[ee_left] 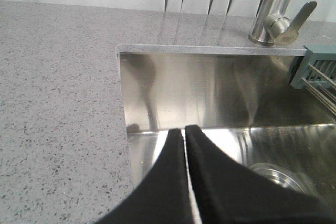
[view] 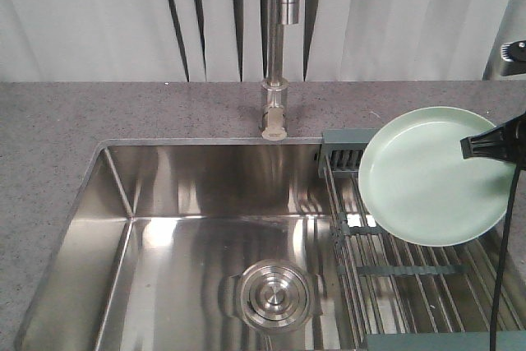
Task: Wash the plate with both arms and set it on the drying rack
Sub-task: 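Carry the plate onto the grey drying rack and lower it, then open the right gripper to release the plate and withdraw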
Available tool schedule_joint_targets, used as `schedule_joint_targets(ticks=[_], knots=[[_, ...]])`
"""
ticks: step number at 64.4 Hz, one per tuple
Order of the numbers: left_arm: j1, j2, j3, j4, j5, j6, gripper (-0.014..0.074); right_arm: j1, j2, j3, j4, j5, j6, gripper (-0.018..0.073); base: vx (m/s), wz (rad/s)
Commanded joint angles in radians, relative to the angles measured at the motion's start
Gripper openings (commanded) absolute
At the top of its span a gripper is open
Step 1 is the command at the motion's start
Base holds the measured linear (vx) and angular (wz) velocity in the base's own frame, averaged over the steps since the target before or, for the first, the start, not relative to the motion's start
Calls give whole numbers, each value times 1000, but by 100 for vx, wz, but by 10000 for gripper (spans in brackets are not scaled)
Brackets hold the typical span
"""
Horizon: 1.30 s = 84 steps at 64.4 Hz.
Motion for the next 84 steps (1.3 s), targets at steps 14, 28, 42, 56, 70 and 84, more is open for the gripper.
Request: schedule_joint_targets(ticks=[14, 28, 42, 56, 70, 84], knots=[[-2, 9, -29, -17, -62, -4, -6, -6, 119, -26, -97, -126, 15, -1, 0, 0], [-2, 9, -29, -17, -62, -4, -6, -6, 244, -26, -103, -171, 12, -1, 0, 0], [-2, 9, -29, -17, -62, -4, -6, -3, 297, -26, -99, -184, 5, 4, 0, 0], [-2, 9, -29, -17, -62, -4, -6, -3, 302, -26, -102, -184, 5, 88, 0, 0], [-2, 9, -29, -17, -62, -4, -6, -3, 302, -26, -104, -177, 8, 318, 0, 0], [-2, 9, -29, -17, -62, -4, -6, -3, 260, -26, -104, -151, 10, 433, 0, 0]])
